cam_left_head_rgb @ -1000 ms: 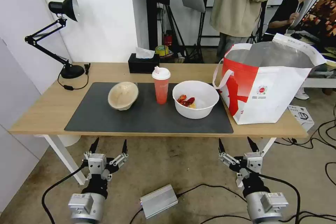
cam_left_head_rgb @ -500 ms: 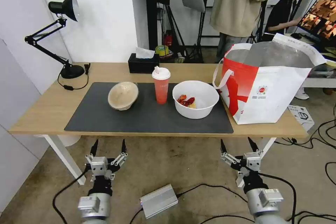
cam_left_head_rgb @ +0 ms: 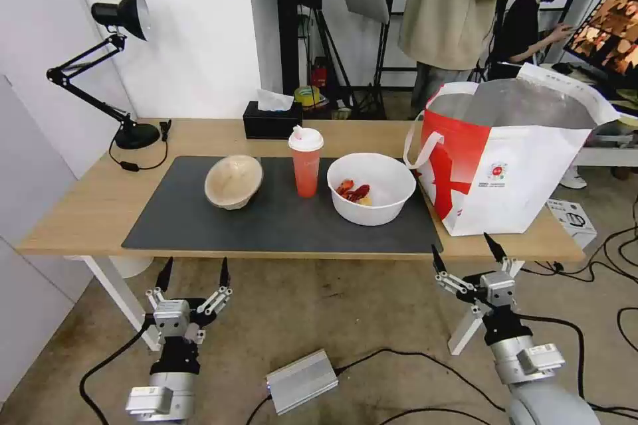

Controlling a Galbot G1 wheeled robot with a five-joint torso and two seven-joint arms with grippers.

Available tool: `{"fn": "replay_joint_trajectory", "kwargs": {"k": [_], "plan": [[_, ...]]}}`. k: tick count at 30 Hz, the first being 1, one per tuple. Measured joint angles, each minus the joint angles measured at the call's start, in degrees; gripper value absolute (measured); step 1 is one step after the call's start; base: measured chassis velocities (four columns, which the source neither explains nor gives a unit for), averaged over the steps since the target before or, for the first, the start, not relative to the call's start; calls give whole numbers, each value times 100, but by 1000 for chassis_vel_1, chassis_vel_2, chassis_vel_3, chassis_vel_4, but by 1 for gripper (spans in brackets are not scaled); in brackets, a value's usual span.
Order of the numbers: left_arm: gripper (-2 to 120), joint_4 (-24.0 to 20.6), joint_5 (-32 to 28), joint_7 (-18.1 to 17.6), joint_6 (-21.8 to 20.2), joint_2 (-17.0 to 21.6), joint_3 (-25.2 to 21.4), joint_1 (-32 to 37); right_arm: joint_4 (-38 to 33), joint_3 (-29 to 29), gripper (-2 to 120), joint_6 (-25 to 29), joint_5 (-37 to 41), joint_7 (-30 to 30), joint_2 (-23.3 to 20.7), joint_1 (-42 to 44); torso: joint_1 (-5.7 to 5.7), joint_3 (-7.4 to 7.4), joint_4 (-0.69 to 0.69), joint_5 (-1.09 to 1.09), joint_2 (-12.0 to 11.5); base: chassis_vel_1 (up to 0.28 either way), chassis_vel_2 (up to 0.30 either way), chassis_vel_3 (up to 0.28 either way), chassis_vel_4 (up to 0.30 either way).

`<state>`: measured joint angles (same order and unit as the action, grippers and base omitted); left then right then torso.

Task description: Pick up the trash from the table and place it into the takeout bag.

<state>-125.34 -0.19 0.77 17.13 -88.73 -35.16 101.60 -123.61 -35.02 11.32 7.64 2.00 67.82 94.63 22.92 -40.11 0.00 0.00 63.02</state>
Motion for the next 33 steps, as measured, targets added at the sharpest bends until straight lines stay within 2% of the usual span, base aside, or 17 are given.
{"fn": "replay_joint_trajectory", "kwargs": {"k": [5, 7, 14, 19, 20, 25, 33], "plan": [[100, -71, -23, 80, 0, 41, -131, 20, -216, 224, 100, -151, 75, 84, -284, -133, 0, 0, -1, 0, 0, 0, 0, 0, 0], [100, -74, -42, 93, 0, 73, -174, 15, -278, 421, 100, -243, 170, 94, -528, -266, 0, 0, 0, 0, 0, 0, 0, 0, 0], [100, 49, -68, 109, 0, 101, -233, -21, -495, 1005, 100, -622, 421, 130, -1177, -648, 0, 0, 0, 0, 1, 0, 0, 0, 0], [100, 101, -71, 119, 37, 108, -240, -20, -505, 1169, 100, -729, 480, 167, -1409, -851, -1, 0, 0, 0, 1, 0, 0, 0, 0], [100, 123, -71, 128, 59, 112, -245, -21, -506, 1274, 100, -814, 554, 168, -1591, -1002, -1, 0, -1, 0, 1, 0, 0, 0, 0], [100, 223, -74, 181, 112, 106, -240, -39, -323, 1599, 100, -984, 873, 158, -2211, -1670, -1, 0, 0, 0, 1, 0, 0, 0, 0], [100, 335, -70, 240, 172, 46, -221, -34, 82, 2134, 100, -1119, 1314, 167, -2653, -2571, -1, 0, 0, 0, 1, 0, 0, 0, 0]]}}
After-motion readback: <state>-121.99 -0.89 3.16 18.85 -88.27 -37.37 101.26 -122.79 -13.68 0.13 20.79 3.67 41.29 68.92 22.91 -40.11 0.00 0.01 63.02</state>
